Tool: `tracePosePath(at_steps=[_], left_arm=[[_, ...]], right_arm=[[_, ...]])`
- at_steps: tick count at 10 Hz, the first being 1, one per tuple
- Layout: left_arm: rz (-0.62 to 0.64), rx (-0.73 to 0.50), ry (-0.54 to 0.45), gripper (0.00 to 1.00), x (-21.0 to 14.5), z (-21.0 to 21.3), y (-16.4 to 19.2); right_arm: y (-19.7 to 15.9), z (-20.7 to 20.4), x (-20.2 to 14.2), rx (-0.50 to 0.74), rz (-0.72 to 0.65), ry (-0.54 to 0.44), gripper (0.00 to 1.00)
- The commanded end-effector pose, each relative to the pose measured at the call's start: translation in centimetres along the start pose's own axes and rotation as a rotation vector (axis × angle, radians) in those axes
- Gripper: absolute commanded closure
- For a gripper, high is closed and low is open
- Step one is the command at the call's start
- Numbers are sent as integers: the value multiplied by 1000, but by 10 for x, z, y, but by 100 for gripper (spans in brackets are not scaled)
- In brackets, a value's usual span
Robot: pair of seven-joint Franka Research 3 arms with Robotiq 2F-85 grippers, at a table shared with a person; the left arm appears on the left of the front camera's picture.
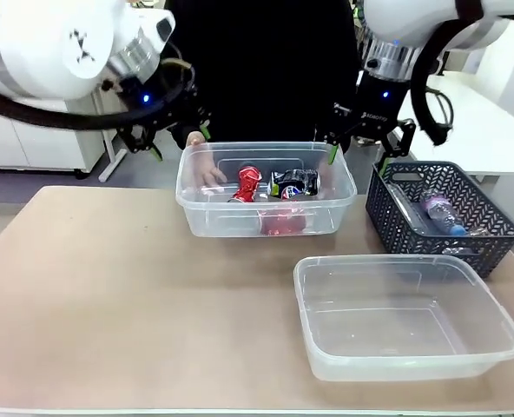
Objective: Sort the waste into each basket.
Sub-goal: Pick up the Organizing box on the right side of the table and lift it.
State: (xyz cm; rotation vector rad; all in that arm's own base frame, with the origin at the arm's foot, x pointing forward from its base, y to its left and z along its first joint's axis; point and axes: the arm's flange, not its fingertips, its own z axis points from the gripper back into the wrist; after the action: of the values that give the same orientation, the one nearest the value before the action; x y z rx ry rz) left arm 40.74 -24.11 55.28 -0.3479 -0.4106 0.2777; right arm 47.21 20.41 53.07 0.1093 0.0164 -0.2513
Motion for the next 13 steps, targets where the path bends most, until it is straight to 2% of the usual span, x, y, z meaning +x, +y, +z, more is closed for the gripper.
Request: tracePosePath(at_steps=[1, 2, 3, 4, 5, 6, 7, 8, 9, 10, 11, 13], left_arm=[[40, -76, 67, 0, -56, 39, -62], [8, -70, 70, 0, -77, 38, -68], [-25, 4, 109, 0, -92, 19, -66], [-36, -12, 271, 0, -102, -11, -69], [-56, -15, 380, 0, -106, -46, -79], [-32, -23, 151, 0, -115, 25, -81], [-32, -23, 151, 0, -115, 25, -81], [-37, -11, 271, 0, -126, -24, -83], [17, -71, 339, 0, -129, -22, -81], [84, -33, 377, 0, -152, -25, -67], [108, 11, 430, 0, -175, -31, -61], [88, 43, 474, 0, -216, -60, -71]], right_arm=[[-86, 32, -70, -54, 84, -119, 0], [-135, 27, -93, -132, 10, -173, 0], [-177, 12, -99, -265, -180, -173, 0], [-194, -5, -96, -284, -191, -132, 0], [-181, -16, -77, -239, -177, -171, 0], [-176, 12, -99, -224, -118, -139, 0], [-176, 12, -99, -224, -118, -139, 0], [-203, -8, -102, -254, -167, -144, 0], [-189, -19, -102, -297, -68, -51, 0], [-200, -48, -105, -343, 48, 82, 0], [-214, -71, -111, -368, 85, 151, 0], [-227, -105, -121, -308, 226, 266, 0]])
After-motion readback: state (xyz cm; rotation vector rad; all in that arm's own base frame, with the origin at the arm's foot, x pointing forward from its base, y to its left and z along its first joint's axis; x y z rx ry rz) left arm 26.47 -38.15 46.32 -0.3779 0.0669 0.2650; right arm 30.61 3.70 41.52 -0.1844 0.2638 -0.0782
